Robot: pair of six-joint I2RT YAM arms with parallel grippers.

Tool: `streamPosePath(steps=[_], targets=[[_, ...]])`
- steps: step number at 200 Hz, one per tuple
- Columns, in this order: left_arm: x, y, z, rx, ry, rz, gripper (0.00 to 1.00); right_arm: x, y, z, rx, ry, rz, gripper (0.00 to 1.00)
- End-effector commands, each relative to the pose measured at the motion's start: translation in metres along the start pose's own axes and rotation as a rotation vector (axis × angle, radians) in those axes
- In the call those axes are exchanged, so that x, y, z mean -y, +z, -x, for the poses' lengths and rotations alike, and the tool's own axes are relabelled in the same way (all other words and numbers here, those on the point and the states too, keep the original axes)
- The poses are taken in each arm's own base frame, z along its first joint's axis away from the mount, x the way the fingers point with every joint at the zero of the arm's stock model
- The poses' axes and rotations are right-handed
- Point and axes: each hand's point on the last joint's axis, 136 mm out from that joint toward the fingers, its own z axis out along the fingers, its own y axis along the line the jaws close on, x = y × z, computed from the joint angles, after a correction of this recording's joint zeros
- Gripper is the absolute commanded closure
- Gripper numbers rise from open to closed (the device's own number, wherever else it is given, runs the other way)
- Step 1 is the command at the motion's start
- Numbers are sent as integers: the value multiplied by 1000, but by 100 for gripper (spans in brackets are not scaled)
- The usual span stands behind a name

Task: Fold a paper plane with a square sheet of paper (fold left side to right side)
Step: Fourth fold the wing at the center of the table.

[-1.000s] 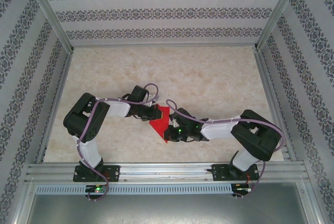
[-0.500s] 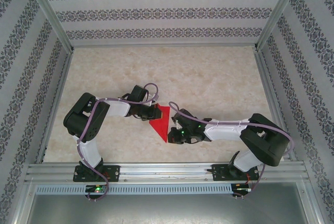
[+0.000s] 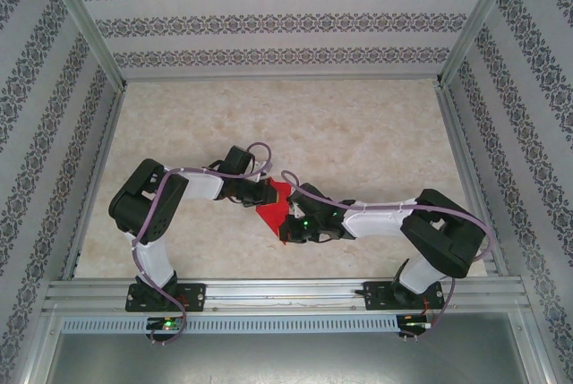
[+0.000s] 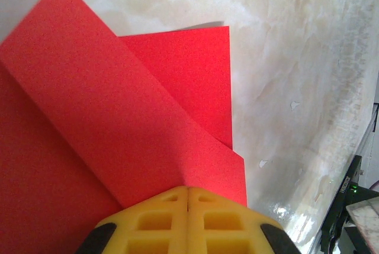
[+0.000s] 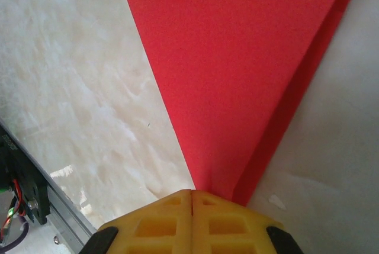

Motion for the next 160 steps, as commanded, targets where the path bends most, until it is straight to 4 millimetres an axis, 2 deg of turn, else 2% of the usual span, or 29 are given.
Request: streamPosePath(steps=[1, 62, 160], targets=[[-54, 1, -13, -10, -68, 191, 100, -11, 4, 5, 3, -7, 32, 100], [-54, 1, -12, -11, -65, 194, 100, 12, 6, -9, -27, 37, -22, 100], [-56, 1, -11, -12, -64, 204, 100, 24, 3, -26, -64, 58, -42, 100]])
